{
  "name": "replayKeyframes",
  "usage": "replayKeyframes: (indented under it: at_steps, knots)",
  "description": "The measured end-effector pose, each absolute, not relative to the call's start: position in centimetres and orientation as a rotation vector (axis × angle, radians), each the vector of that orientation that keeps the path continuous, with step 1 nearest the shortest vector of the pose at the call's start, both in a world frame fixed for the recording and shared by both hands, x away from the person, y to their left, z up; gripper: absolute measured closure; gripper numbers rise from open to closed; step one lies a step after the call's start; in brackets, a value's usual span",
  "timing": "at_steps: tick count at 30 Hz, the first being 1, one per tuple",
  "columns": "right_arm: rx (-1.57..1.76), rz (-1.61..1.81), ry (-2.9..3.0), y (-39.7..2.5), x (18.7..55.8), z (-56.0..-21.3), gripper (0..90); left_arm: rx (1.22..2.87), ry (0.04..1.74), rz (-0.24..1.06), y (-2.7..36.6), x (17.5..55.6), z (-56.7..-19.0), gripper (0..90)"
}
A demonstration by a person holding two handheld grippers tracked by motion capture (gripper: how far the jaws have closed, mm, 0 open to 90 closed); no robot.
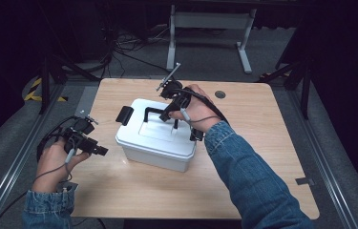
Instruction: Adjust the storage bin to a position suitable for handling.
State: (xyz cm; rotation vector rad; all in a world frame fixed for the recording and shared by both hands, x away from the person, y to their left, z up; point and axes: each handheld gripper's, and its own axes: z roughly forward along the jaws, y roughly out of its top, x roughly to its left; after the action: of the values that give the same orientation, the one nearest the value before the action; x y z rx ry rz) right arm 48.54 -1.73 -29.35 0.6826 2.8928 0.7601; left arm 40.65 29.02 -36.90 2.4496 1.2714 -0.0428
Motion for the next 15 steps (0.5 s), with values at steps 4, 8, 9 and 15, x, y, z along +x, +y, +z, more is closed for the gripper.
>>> replayKeyframes:
  at_steps: [4,8,9,15]
  knots:
    - [0.63,0.734,2.89,-1.0,48.7,-29.3,68.4,2.443,1.271,-0.039,29.0,41.0,-36.9,39.3]
    - [0.591,0.702,2.899,-0.4,48.5,-29.4,76.9,2.44,1.265,-0.041,28.8,41.2,-36.9,39.3]
    - [0.586,0.698,2.901,-0.4,48.5,-29.3,77.7,2.44,1.266,-0.046,28.8,41.2,-36.9,39.3]
    - [0.534,0.702,2.937,-0.2,47.8,-29.0,81.6,2.441,1.257,-0.044,28.7,41.5,-36.8,39.3]
